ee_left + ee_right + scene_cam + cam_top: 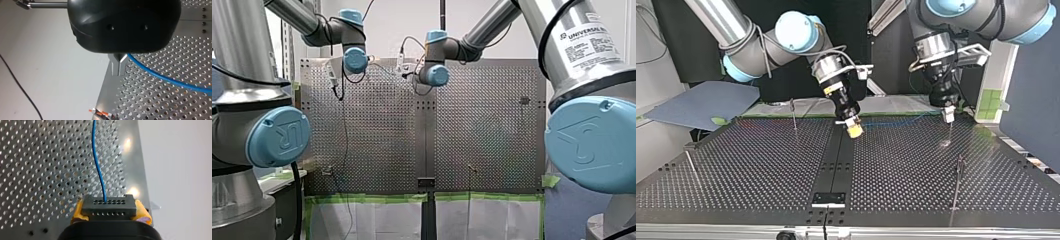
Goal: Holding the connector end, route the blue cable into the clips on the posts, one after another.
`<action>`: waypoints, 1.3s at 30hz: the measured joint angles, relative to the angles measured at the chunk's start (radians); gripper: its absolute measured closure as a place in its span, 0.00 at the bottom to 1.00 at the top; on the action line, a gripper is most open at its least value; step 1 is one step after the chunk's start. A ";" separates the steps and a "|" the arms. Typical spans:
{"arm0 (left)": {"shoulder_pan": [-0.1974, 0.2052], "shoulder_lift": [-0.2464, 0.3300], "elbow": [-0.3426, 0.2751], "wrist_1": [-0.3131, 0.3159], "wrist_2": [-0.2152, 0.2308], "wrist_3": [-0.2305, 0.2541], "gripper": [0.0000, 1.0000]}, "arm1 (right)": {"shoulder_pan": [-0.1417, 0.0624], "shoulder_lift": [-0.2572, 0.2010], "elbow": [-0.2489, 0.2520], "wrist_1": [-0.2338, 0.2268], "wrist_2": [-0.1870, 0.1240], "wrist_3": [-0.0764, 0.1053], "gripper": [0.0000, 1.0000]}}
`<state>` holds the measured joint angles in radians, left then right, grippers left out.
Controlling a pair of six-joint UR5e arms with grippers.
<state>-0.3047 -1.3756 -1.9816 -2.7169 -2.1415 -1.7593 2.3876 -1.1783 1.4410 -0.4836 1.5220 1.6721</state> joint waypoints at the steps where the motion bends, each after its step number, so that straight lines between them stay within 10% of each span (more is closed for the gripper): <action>1: 0.004 -0.007 0.010 -0.010 0.004 0.002 1.00 | 0.003 0.001 -0.004 0.001 0.000 0.000 1.00; 12: 0.055 0.001 0.074 -0.100 0.024 0.006 1.00 | 0.029 0.049 -0.058 0.020 0.006 0.005 1.00; 39: 0.286 -0.054 0.158 -0.239 0.255 0.026 1.00 | 0.086 0.176 -0.297 0.134 0.015 0.020 1.00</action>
<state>-0.0183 -1.4295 -1.8233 -2.9561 -1.8863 -1.7328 2.4732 -1.0019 1.1444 -0.3498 1.5370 1.6923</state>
